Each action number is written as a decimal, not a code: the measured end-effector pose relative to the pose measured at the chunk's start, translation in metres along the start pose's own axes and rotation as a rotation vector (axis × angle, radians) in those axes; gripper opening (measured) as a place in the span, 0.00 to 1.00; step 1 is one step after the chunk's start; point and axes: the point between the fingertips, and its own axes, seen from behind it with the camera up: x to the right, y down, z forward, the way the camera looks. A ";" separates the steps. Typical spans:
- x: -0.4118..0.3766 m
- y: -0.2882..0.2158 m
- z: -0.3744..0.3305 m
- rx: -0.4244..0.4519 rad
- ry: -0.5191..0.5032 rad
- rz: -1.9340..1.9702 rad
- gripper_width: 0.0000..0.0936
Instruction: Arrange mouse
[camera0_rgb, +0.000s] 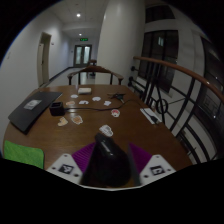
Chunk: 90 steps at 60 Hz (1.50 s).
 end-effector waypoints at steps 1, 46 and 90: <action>0.002 0.000 0.000 -0.001 0.009 -0.004 0.60; -0.094 -0.078 -0.181 0.164 0.119 0.000 0.42; -0.264 0.061 -0.158 -0.018 -0.125 -0.082 0.80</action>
